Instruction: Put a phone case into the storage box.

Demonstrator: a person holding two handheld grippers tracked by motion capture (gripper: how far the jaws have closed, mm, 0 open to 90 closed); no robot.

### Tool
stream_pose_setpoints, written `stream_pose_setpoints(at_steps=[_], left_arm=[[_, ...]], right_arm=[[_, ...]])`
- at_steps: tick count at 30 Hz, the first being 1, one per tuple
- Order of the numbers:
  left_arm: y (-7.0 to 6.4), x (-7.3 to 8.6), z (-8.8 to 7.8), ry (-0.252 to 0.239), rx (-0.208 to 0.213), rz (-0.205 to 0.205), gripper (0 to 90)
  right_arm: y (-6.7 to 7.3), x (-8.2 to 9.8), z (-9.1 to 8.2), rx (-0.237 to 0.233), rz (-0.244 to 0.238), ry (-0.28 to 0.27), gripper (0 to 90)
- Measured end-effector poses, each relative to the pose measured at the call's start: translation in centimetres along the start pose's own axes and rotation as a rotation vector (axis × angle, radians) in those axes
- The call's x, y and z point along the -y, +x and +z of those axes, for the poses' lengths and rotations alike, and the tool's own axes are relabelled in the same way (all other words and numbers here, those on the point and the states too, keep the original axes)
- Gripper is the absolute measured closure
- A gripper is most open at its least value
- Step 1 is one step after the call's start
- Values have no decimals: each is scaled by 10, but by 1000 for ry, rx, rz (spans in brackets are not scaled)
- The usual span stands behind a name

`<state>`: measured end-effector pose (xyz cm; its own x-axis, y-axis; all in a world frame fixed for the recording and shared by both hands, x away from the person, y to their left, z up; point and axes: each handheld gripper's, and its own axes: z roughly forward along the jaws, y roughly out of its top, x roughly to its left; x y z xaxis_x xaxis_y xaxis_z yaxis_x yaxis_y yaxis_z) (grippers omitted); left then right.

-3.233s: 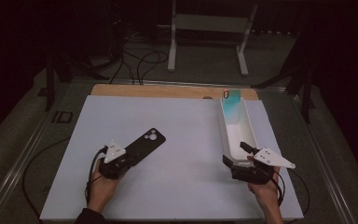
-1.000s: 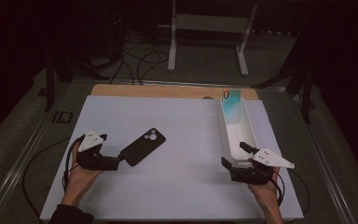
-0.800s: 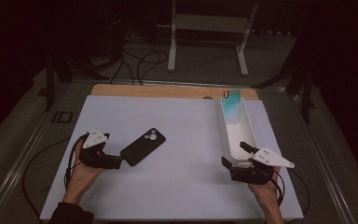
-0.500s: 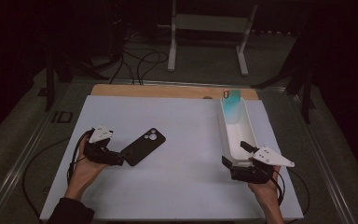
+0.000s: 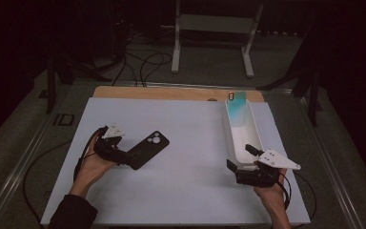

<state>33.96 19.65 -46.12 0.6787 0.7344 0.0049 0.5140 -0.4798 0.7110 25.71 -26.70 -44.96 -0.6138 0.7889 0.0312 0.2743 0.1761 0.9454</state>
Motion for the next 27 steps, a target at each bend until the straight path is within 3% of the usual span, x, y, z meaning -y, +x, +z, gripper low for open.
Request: stream_pose_setpoints(at_steps=[27], left_arm=[[1, 1, 43, 169, 31, 25, 0]], right_arm=[[-1, 2, 4, -13, 8, 19, 93]])
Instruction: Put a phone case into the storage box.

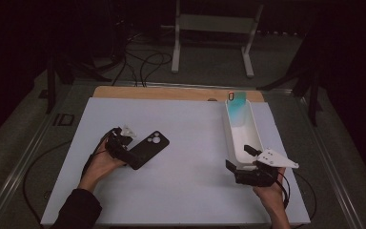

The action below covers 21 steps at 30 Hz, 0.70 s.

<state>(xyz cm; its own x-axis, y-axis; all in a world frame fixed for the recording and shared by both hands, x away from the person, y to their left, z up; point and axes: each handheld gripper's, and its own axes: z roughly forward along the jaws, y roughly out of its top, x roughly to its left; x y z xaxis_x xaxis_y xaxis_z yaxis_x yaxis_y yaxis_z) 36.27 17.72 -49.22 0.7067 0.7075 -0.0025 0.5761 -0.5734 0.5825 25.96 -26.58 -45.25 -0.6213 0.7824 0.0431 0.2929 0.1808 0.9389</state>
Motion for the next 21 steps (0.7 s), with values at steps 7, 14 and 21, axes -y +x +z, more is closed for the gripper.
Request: stream_pose_setpoints(at_steps=[7, 14, 21], left_arm=[[-3, 0, 13, 45, 0, 6, 0], [-6, 0, 23, 84, 9, 11, 0], [-5, 2, 30, 112, 10, -1, 0]], right_arm=[[0, 0, 1, -1, 6, 2, 92], [-1, 1, 1, -2, 6, 3, 93], [-1, 2, 2, 1, 8, 7, 93]])
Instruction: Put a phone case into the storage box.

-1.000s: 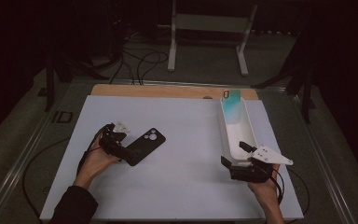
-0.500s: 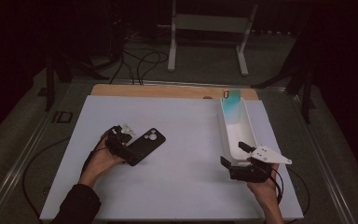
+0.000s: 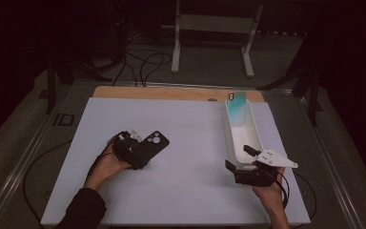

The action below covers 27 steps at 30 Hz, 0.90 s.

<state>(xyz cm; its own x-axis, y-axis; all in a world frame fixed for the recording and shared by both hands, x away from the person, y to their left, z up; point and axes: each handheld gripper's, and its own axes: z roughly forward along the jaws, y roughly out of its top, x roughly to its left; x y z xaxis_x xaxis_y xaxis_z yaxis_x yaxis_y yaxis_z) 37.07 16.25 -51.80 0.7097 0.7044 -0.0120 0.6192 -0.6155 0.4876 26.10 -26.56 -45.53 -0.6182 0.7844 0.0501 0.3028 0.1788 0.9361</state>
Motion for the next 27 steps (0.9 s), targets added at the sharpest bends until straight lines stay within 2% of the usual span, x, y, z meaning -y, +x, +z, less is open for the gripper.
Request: stream_pose_setpoints(at_steps=[7, 12, 27], left_arm=[[1, -1, 0, 18, 8, 2, 14], [-2, -2, -4, 19, 10, 9, 127], [-1, -1, -7, 9, 7, -6, 173]], right_arm=[[1, 0, 1, -3, 0, -1, 93], [2, 0, 2, -2, 0, -1, 93], [0, 0, 2, -6, 4, 2, 93]])
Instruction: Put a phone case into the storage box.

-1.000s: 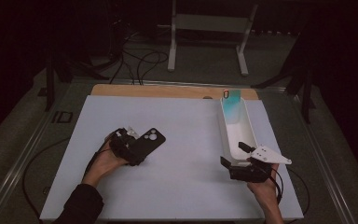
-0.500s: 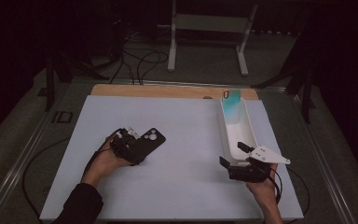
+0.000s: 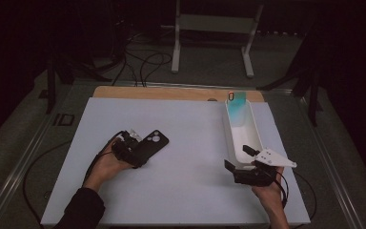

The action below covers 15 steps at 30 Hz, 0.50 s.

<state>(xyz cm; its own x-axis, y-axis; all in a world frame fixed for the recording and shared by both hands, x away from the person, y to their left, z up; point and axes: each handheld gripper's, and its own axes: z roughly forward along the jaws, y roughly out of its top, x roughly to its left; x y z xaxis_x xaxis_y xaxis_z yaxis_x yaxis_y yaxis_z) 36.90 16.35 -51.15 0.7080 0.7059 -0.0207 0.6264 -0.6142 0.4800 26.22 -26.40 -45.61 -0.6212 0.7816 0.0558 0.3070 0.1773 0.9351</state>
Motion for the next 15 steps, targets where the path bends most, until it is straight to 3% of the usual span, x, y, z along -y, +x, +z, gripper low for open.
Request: stream_pose_setpoints(at_steps=[7, 15], left_arm=[[-1, 0, -1, -15, -5, -5, 175], [-5, 0, -6, -72, 10, -19, 175]], right_arm=[[0, 0, 0, 3, 4, 1, 93], [-2, 0, 0, 4, 8, 4, 93]])
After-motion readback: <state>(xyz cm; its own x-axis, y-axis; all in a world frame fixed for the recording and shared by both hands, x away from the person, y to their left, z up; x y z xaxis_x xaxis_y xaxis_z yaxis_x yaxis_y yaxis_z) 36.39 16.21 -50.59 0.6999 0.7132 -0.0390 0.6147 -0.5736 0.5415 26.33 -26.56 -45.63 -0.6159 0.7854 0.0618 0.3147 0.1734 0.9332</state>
